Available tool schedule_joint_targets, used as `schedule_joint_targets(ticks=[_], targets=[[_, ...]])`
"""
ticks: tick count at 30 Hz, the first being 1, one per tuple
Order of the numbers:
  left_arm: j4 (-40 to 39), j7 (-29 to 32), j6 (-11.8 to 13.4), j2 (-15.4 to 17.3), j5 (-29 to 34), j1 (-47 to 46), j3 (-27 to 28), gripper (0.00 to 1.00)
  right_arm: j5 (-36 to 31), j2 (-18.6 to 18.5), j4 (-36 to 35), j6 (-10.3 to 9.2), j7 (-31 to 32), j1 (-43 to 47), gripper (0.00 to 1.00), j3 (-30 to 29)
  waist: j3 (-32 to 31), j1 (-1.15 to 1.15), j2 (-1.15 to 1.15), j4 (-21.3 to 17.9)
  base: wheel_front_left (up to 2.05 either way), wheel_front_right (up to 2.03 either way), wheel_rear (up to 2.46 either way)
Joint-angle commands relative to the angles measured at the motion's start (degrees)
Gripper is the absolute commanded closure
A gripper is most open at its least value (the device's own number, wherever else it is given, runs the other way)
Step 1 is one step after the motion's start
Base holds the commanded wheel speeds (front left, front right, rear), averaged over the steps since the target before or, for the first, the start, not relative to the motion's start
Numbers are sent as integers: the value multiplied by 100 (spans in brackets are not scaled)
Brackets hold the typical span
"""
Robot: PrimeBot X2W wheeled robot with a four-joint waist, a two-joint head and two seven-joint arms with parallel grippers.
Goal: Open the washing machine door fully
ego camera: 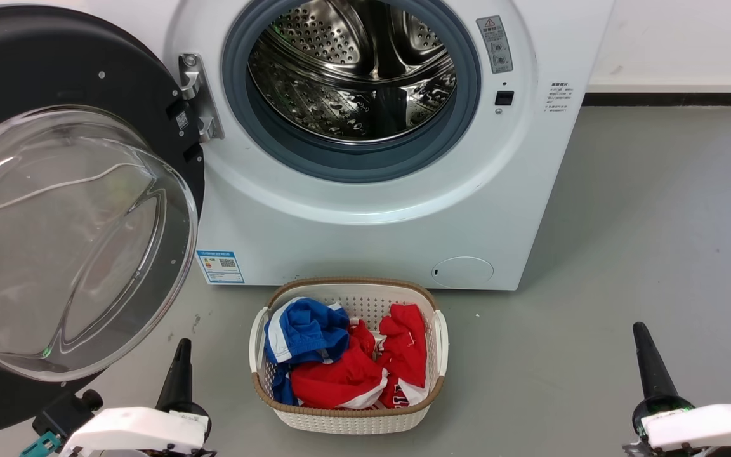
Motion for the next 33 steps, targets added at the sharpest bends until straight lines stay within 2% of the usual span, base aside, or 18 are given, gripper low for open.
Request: schedule_joint_targets(ticks=[1, 33], targets=[[-34, 19, -45, 0, -84, -132, 17, 100, 87, -41, -38, 1, 15, -158, 100, -11, 0, 0, 0, 0, 0, 0, 0], [126, 479, -192, -1, -1929, -415, 185, 100, 1863, -27, 266, 0, 492, -525, 100, -121, 46, 0, 0, -36, 0, 0, 0]])
